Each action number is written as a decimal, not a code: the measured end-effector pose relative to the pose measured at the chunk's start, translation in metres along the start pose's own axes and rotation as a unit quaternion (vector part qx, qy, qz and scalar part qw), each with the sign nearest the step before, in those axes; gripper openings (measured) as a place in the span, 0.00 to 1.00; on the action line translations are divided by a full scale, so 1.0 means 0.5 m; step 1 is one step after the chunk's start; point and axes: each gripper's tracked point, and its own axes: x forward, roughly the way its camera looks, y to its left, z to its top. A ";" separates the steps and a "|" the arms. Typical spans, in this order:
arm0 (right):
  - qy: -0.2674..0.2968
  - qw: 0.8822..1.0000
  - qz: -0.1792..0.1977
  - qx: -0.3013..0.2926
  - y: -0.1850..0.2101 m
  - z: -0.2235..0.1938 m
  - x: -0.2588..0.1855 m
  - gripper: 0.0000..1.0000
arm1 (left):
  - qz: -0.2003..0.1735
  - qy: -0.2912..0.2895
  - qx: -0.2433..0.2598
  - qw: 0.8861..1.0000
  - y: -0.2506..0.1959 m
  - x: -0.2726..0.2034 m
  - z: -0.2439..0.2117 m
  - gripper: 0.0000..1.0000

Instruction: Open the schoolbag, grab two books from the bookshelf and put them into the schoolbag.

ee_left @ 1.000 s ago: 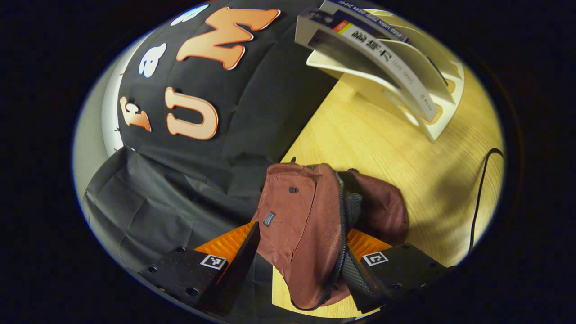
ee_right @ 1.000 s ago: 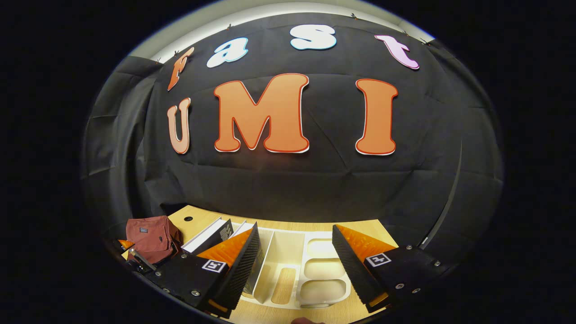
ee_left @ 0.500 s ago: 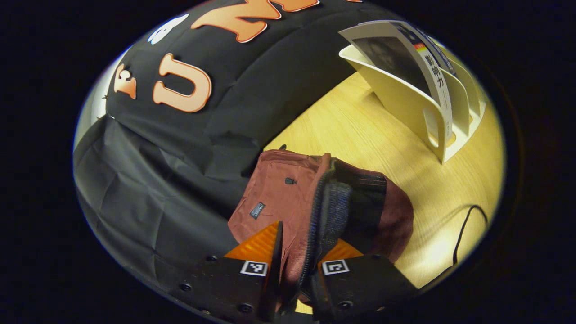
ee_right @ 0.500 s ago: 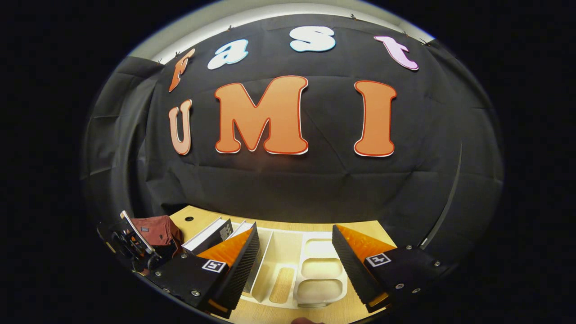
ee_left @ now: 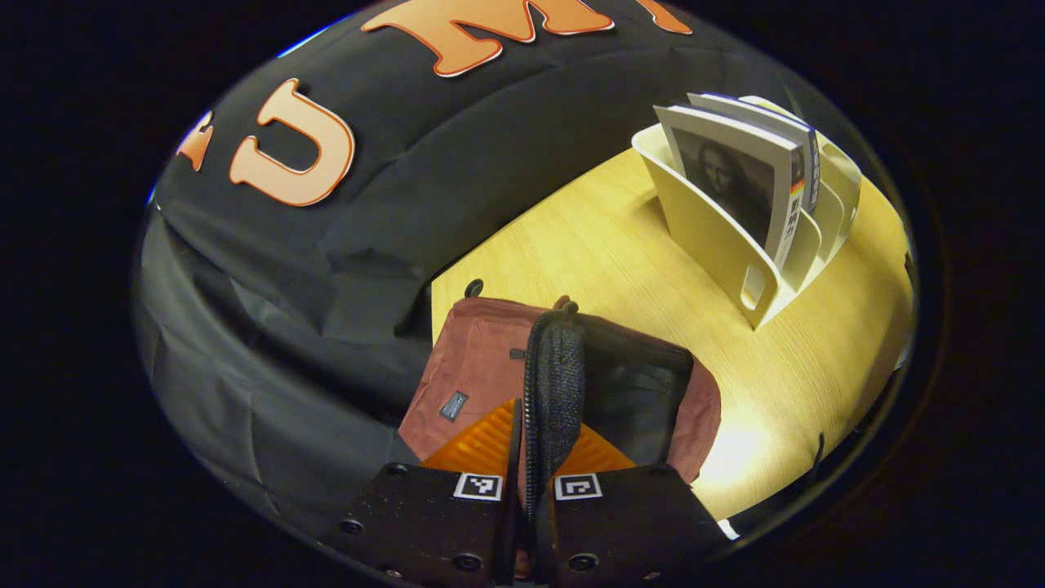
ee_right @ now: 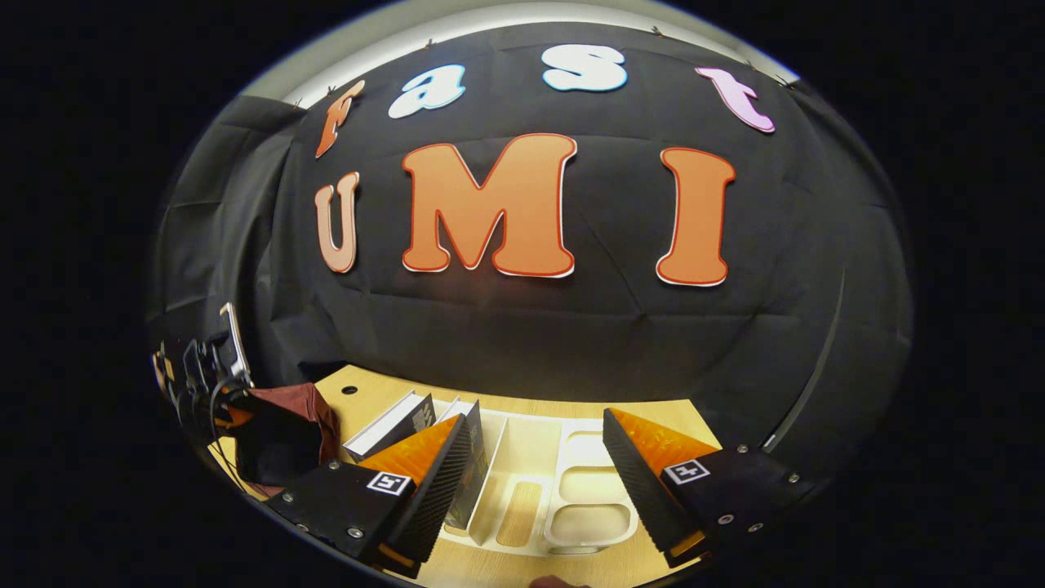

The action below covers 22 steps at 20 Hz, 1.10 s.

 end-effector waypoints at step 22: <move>0.372 0.928 0.009 0.018 0.356 -0.070 0.115 0.97 | -0.269 -0.037 0.052 0.961 0.167 0.005 0.095 0.10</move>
